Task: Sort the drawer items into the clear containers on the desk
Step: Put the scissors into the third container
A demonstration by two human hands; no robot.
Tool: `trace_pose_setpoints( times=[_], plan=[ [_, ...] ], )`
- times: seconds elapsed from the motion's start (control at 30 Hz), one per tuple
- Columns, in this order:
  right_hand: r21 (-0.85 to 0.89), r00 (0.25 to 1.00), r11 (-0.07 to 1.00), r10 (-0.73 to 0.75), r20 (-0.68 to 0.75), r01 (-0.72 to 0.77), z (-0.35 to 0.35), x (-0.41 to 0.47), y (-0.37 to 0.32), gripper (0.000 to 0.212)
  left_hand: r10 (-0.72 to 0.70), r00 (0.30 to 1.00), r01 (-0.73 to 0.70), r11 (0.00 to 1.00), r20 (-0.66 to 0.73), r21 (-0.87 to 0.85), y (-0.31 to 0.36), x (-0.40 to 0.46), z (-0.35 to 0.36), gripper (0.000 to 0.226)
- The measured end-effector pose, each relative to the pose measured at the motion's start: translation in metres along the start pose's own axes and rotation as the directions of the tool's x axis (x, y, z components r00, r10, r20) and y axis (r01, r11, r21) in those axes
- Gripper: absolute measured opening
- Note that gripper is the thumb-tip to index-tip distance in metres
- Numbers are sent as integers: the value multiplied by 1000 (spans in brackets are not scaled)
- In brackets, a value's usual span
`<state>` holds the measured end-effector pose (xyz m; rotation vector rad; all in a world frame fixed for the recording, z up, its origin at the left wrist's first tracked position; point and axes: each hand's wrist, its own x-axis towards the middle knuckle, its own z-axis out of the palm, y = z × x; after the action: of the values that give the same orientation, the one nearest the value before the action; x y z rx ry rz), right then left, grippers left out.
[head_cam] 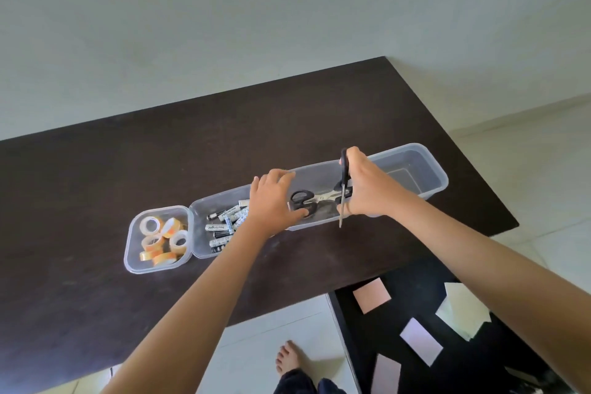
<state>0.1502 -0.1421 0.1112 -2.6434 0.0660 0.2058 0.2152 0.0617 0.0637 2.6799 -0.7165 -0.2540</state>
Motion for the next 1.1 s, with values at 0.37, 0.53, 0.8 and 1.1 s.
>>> trace_pose_setpoints(
  times=[0.37, 0.53, 0.8, 1.1],
  plan=[
    [-131, 997, 990, 64, 38, -58, 32, 30, -18, 61, 30, 997, -22, 993, 71, -118, -24, -19, 1, 118],
    [-199, 996, 978, 79, 46, -69, 38, 31, -16, 56, 30, 997, -22, 992, 69, -121, -22, -20, 0, 117],
    [-53, 1000, 999, 10, -24, -12, 46, 25, -3, 21, 24, 998, -16, 989, 51, -145, -23, -22, 1, 116],
    [-306, 977, 948, -22, 211, 88, 51, 37, -4, 48, 30, 998, -23, 990, 50, -138, -22, -22, 3, 116]
  ],
)
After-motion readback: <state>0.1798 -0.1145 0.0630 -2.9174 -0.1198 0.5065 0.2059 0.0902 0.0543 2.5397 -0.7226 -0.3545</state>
